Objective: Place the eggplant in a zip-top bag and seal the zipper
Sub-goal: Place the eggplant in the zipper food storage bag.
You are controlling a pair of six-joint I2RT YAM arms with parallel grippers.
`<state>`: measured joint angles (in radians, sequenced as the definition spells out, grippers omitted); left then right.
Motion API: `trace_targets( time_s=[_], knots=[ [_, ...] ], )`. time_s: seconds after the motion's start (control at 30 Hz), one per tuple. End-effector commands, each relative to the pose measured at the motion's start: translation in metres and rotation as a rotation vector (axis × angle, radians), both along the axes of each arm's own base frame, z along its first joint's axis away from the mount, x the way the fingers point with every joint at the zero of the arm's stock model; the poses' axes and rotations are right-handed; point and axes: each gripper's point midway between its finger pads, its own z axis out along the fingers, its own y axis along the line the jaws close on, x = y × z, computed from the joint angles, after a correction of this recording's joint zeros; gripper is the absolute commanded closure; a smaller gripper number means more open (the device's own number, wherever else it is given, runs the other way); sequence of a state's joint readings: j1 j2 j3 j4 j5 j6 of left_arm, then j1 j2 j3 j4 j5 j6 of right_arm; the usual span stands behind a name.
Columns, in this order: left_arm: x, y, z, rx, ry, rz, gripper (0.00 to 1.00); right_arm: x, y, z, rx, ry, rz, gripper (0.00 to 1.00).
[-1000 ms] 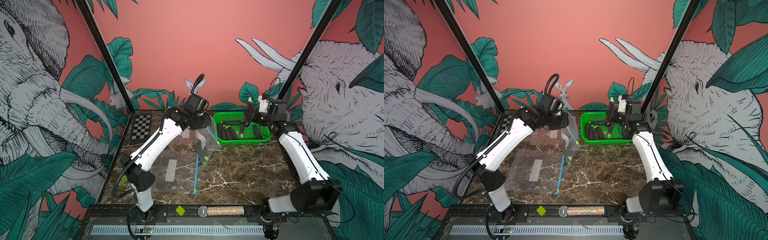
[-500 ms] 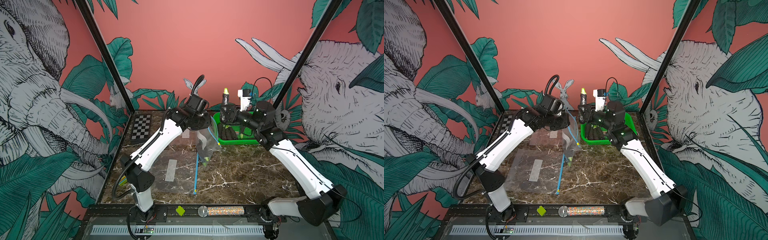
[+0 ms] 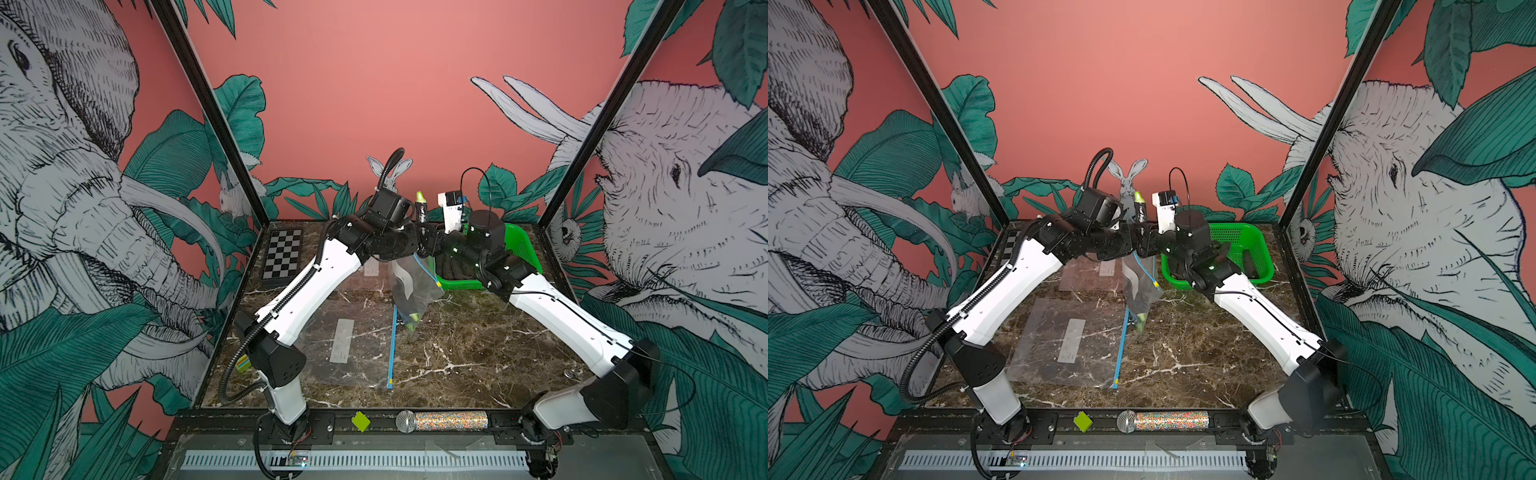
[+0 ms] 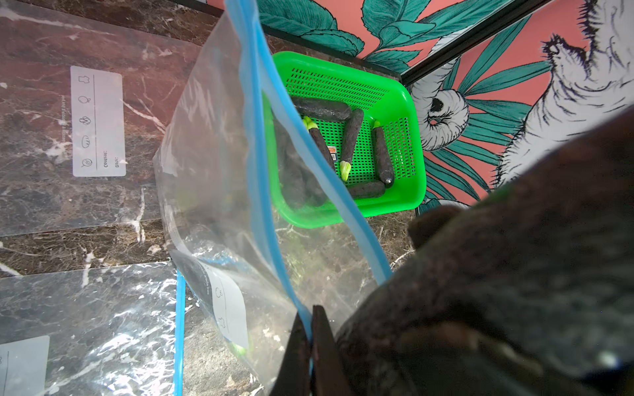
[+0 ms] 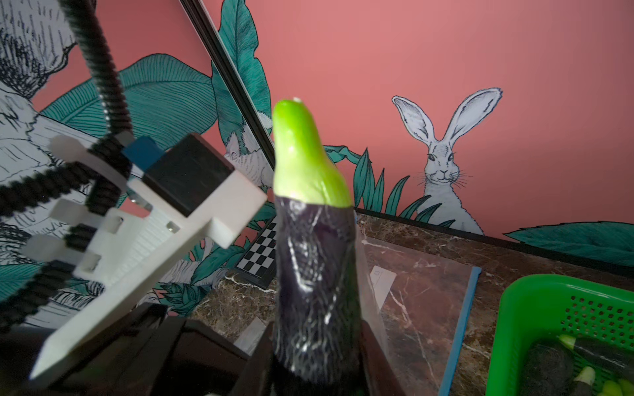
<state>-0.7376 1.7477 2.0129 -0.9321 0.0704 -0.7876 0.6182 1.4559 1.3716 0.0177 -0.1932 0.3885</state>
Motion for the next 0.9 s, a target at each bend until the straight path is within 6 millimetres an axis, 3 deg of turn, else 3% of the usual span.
trace_targets(
  time_s=[0.0,0.53,0.57,0.87],
  knots=[
    [-0.01,0.01,0.028,-0.052,-0.035,0.009,1.0,0.006,-0.003,0.0,-0.039,-0.06,-0.036,0.84],
    [-0.011,0.013,0.043,-0.066,-0.047,0.023,1.0,-0.002,-0.008,-0.019,-0.168,-0.093,-0.009,0.81],
    [-0.011,0.014,0.044,-0.065,-0.05,0.029,1.0,-0.003,-0.009,-0.033,-0.187,-0.074,-0.006,0.81],
    [-0.012,0.019,0.046,-0.071,-0.056,0.055,1.0,-0.01,-0.009,-0.026,-0.199,-0.096,0.024,0.75]
  ],
)
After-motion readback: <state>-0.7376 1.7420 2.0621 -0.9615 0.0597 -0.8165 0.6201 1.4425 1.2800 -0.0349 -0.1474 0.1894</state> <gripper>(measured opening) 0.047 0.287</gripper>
